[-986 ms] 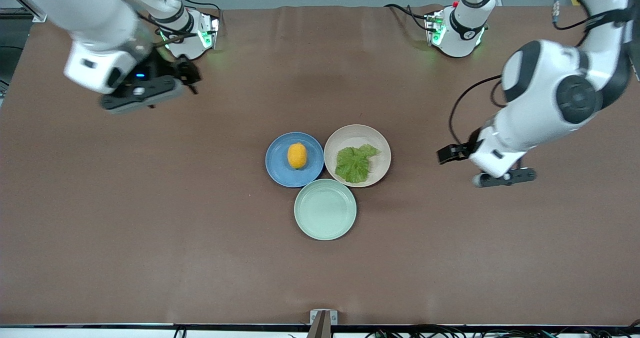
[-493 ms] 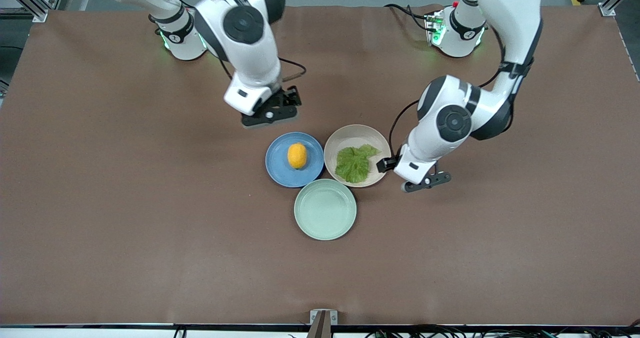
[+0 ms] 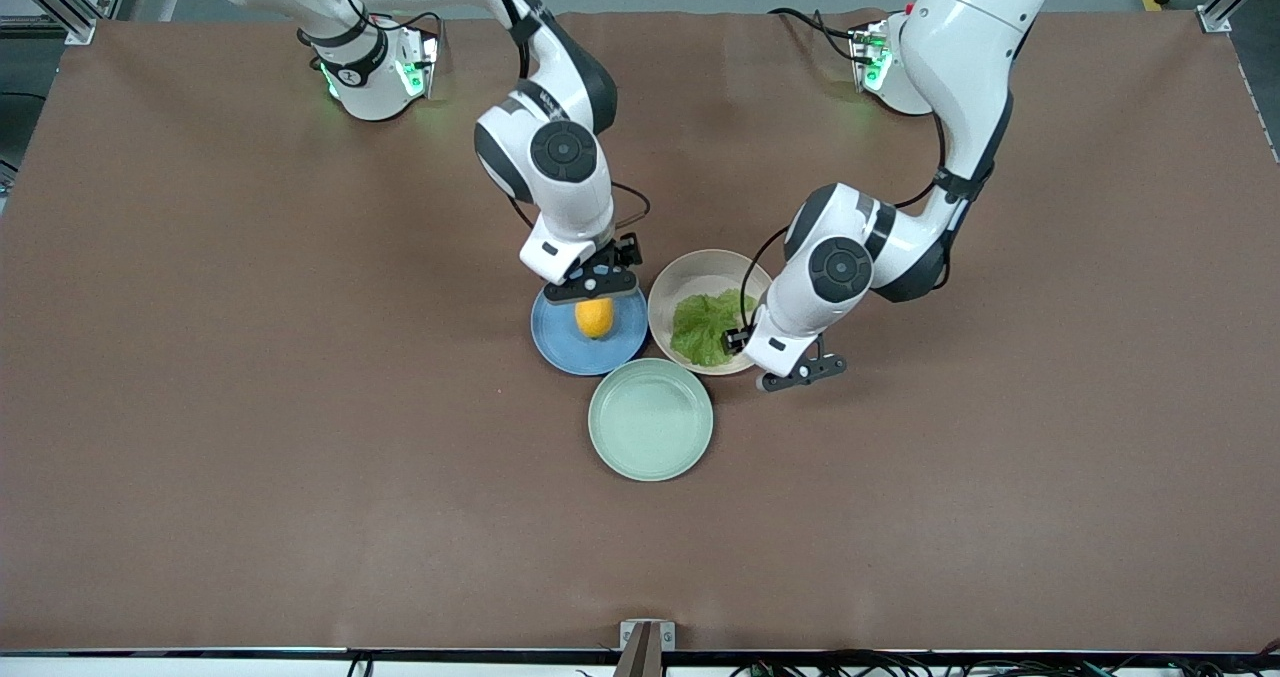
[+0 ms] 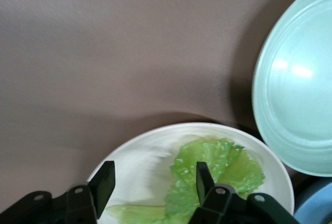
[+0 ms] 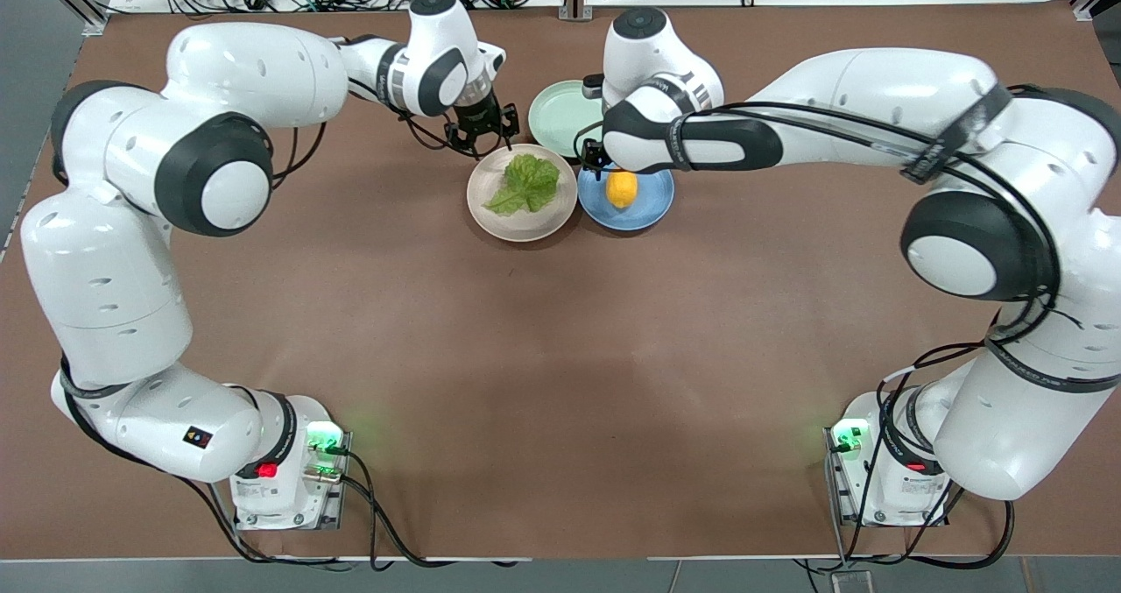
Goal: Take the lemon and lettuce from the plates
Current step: 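Close the right gripper on the lemon while the left gripper grasps the lettuce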
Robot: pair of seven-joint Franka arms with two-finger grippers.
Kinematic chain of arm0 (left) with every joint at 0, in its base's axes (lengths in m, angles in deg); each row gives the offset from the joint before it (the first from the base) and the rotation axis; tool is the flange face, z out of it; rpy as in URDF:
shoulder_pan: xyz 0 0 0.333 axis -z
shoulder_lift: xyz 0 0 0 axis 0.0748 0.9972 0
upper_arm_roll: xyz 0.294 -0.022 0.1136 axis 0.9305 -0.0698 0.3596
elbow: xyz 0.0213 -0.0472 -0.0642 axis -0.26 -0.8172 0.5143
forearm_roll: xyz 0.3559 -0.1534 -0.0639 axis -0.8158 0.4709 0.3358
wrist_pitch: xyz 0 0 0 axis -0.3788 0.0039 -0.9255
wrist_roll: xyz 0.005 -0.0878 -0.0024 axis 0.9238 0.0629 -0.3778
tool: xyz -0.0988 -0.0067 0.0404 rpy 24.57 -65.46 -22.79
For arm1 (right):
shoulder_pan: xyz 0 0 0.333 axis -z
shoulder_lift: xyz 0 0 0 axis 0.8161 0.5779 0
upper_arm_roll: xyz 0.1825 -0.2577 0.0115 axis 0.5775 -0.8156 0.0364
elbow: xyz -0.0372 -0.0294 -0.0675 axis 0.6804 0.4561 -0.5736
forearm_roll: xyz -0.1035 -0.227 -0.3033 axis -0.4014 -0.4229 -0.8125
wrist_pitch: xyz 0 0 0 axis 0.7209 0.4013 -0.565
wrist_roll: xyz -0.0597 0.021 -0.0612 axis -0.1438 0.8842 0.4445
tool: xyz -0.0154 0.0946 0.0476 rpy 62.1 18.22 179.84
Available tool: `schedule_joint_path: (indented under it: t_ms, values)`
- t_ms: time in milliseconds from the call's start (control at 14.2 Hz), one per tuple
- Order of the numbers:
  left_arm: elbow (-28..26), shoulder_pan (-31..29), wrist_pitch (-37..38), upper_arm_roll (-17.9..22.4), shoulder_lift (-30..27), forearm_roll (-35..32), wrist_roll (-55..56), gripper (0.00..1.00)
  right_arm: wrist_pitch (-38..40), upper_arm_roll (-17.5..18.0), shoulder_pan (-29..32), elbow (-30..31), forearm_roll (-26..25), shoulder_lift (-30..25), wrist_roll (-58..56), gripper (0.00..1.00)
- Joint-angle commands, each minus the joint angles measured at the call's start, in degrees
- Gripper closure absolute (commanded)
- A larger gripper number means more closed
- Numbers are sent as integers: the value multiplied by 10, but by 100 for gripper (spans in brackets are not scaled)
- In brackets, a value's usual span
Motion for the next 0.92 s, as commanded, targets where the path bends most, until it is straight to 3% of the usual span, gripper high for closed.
schedule_joint_path:
  t_ms: [0,493,563,634,845]
  values:
    - [10,12,-5,2,12,8,19,32,-38,0,6,-6,-1,32,6,0]
    - [10,32,-6,2,27,8,80,54,-87,-1,14,-12,-1,78,4,0]
    - [11,34,-6,2,30,8,86,58,-87,-1,15,-13,-1,79,3,5]
    - [13,34,-6,2,34,8,87,65,-87,-2,16,-15,-1,82,3,16]
    - [16,32,-5,2,30,7,87,100,-87,-1,14,-17,-1,88,2,43]
